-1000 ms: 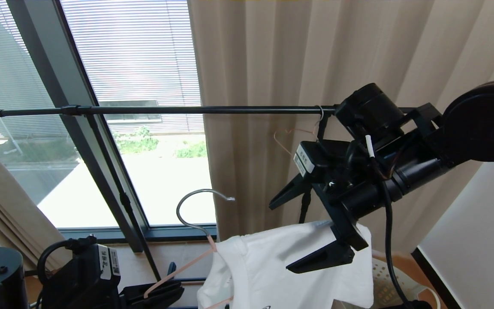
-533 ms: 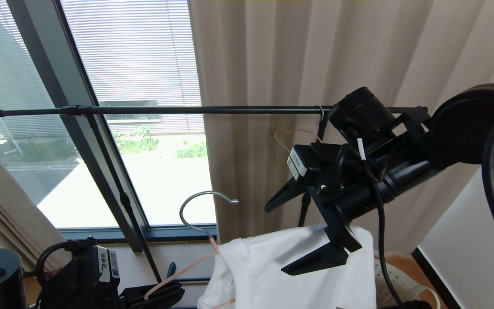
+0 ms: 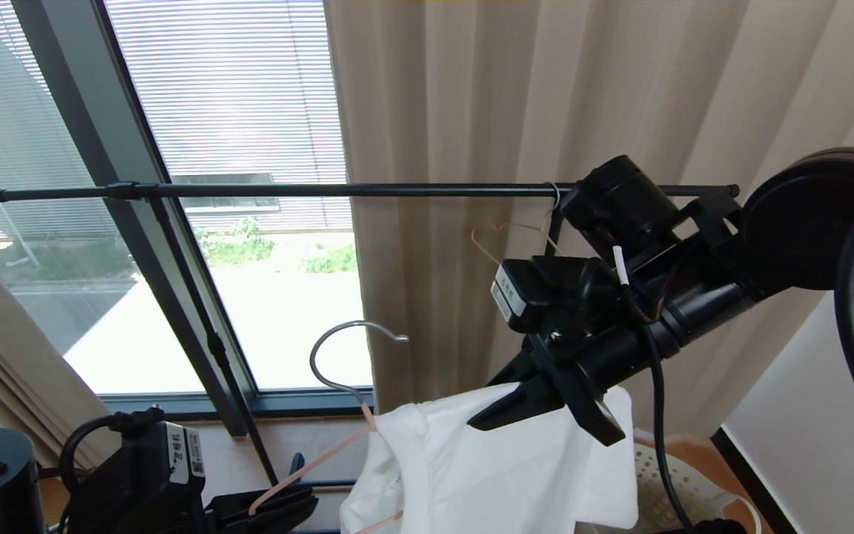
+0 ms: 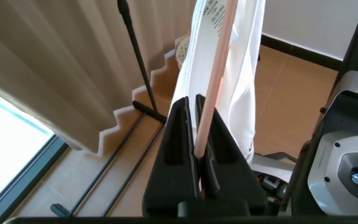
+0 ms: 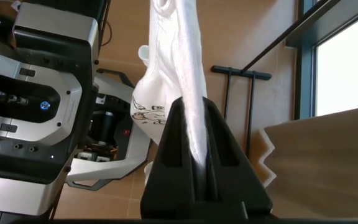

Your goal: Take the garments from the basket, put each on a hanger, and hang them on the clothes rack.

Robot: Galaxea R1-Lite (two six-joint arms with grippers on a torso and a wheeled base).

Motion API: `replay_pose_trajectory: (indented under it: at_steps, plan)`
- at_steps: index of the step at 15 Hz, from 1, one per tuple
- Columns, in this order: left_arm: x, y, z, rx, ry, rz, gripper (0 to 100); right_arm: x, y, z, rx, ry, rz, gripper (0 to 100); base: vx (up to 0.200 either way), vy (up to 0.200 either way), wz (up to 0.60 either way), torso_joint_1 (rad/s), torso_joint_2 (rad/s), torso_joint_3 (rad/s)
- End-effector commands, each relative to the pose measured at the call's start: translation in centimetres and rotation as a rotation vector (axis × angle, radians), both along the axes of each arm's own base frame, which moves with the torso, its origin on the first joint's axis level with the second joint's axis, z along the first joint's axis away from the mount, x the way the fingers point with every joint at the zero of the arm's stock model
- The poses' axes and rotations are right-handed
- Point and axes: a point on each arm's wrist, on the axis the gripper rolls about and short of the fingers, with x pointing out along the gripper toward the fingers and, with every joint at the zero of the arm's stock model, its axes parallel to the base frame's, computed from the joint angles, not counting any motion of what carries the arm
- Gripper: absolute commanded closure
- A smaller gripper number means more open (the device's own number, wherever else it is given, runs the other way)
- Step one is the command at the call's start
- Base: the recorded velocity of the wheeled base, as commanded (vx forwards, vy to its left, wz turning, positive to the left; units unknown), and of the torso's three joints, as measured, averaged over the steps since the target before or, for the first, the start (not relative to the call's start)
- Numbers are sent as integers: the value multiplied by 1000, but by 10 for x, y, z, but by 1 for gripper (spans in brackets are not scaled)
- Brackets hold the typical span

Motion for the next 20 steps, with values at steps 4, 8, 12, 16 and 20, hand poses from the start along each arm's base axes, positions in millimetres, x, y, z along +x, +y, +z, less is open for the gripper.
replay_pose_trajectory:
  at_steps: [4, 8, 12, 16, 20]
  plan:
    - [0, 0, 0, -1, -4, 0, 100, -2, 0, 0, -1, 4, 4, 100, 0, 0, 0, 0, 0, 0]
    - [0, 0, 0, -1, -4, 0, 100, -2, 0, 0, -4, 2, 3, 100, 0, 0, 0, 0, 0, 0]
    - [0, 0, 1, -1, -9, 0, 100, -5, 6, -2, -73, -44, -23, 100, 0, 0, 0, 0, 0, 0]
    - [0, 0, 1, 0, -8, 0, 100, -6, 5, -1, -78, -51, -28, 100, 0, 0, 0, 0, 0, 0]
    - [0, 0, 0, 1, -7, 0, 100, -7, 4, 0, -74, -52, -27, 100, 0, 0, 0, 0, 0, 0]
